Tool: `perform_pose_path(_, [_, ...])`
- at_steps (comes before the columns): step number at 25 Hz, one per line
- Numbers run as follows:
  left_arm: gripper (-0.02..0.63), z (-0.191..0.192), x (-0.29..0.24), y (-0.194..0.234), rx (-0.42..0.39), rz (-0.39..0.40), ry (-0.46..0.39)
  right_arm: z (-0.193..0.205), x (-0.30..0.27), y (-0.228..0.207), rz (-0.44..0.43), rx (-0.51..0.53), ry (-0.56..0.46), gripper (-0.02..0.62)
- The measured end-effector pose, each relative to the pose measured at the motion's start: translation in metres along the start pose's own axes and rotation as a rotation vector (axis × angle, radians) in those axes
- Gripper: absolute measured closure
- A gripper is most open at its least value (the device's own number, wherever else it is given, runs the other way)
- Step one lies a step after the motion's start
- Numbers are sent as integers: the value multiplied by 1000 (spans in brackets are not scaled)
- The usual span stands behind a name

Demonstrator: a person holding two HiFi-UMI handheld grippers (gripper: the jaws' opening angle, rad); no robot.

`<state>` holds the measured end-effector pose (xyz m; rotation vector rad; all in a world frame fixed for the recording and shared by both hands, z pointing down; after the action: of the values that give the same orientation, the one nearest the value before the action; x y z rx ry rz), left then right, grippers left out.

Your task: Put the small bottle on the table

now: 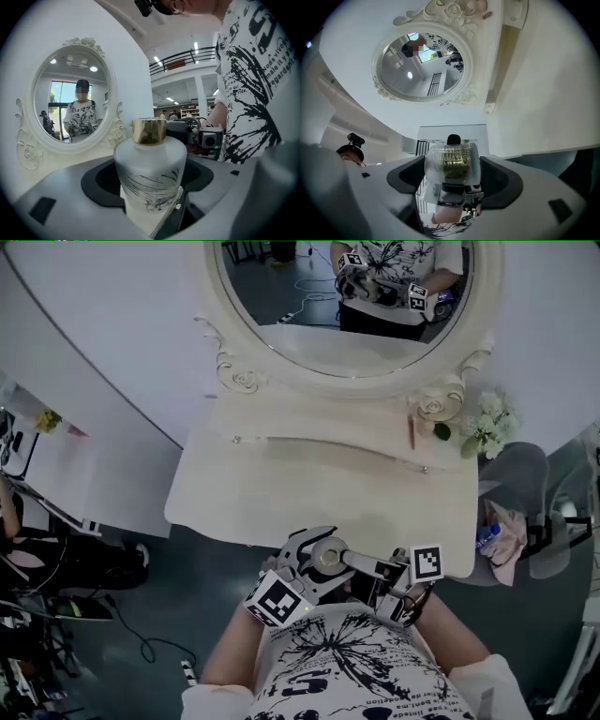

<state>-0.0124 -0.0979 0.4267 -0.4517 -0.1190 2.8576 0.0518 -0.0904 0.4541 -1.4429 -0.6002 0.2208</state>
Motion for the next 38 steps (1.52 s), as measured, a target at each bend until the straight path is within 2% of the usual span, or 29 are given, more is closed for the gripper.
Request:
perform_pose_path(9, [256, 31, -8, 77, -39, 195, 8, -43, -46, -35, 8, 28, -206, 230])
perform_pose_path(15, [256, 65, -19, 103, -73, 251, 25, -59, -57, -72, 6, 62, -326, 232])
perform_pose_path(20, [256, 93, -27, 115, -47, 284, 36, -67, -60, -100, 49, 44, -347, 232])
perform_pose_path(24, [256, 114, -35, 119, -12, 282, 61, -74, -56, -118, 117, 60, -362, 232])
perform_pose_path(28, [256, 138, -46, 121, 11, 278, 103, -81, -45, -134, 254, 121, -375, 232])
perform_pose_path(32, [256, 155, -60, 119, -6, 279, 141, -84, -35, -145, 329, 91, -388, 241])
perform_pose_path(34, [256, 161, -66, 117, -30, 283, 157, -85, -29, -149, 344, 71, -393, 279])
perform_pose_path(36, [256, 168, -72, 114, -42, 291, 174, -86, -26, -151, 362, 60, -400, 352])
perform_pose_path(38, [256, 172, -77, 113, -32, 299, 188, -88, -22, -154, 380, 52, -413, 371])
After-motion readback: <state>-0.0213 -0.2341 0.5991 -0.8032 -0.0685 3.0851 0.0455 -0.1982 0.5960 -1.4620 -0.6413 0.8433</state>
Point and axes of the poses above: the fingertips, and each gripper's own axes: x backward along the fingers, y to its left, z out of its underside, the point moved 5 cm from there along x, backward along the fingers, and after that the axes turned 3 degrees about -z, right-handed, at the moved point
